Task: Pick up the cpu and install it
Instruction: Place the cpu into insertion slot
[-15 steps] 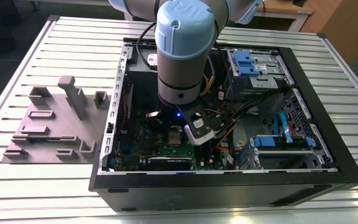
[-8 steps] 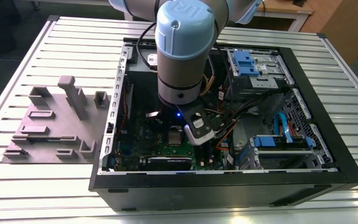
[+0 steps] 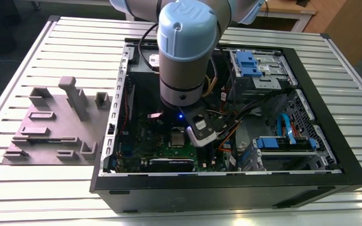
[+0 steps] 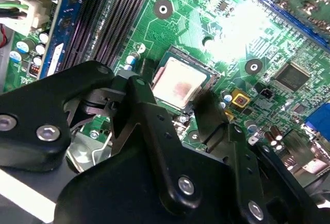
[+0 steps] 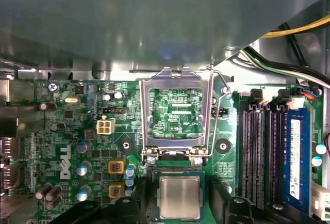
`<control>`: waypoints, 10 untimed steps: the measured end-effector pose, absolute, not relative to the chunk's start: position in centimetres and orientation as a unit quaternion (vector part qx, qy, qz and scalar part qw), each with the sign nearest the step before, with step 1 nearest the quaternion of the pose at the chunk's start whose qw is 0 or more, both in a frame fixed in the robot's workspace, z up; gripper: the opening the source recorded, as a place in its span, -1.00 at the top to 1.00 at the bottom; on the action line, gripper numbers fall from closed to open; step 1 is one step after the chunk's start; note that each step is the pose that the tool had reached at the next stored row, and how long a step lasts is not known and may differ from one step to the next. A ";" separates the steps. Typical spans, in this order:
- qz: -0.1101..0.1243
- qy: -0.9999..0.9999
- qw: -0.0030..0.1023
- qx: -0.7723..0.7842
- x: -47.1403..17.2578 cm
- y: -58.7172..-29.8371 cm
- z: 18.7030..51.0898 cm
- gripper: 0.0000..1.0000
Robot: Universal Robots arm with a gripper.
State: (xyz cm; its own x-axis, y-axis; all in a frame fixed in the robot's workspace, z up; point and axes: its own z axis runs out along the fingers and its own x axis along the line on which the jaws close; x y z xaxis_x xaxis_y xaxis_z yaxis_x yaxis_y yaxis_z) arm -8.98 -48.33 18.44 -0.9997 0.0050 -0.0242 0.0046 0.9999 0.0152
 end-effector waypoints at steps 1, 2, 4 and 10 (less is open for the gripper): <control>0.008 1.000 0.012 0.003 -9.0 -48.3 18.4 -0.18; 0.007 1.000 0.012 0.003 -9.0 -48.3 18.4 -0.18; 0.007 1.000 0.012 0.002 -9.0 -48.3 18.5 -0.18; 0.007 1.000 0.012 0.002 -9.0 -48.3 19.5 -0.18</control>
